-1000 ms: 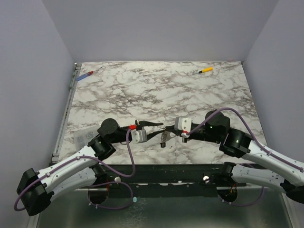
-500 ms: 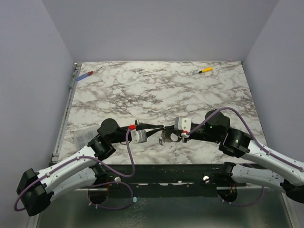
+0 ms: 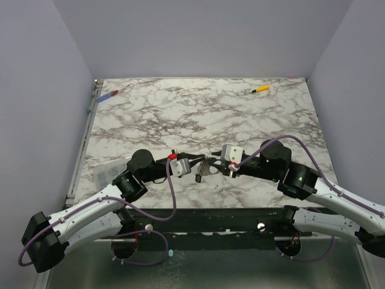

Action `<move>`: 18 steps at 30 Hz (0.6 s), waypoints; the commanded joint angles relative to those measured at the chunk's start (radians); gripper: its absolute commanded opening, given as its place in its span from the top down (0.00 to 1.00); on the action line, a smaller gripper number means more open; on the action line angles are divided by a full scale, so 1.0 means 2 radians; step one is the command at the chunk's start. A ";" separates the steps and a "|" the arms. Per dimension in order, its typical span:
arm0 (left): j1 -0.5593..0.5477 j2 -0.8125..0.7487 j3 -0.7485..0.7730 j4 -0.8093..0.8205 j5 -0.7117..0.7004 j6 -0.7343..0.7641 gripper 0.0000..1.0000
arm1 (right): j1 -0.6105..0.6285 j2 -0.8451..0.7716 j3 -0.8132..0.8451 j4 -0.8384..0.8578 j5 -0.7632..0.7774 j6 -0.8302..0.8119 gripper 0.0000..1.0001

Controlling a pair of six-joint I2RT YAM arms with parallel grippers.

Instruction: Put the keys on the keyring

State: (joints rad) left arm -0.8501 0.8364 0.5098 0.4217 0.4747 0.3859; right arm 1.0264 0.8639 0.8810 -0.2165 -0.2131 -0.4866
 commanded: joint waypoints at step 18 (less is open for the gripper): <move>0.000 0.027 0.034 -0.056 -0.117 0.018 1.00 | 0.001 0.098 0.064 -0.054 0.081 -0.031 0.55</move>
State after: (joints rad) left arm -0.8501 0.8906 0.5442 0.3042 0.2737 0.4107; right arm 1.0264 1.0443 0.9855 -0.3305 -0.0971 -0.5228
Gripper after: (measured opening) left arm 0.079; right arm 0.444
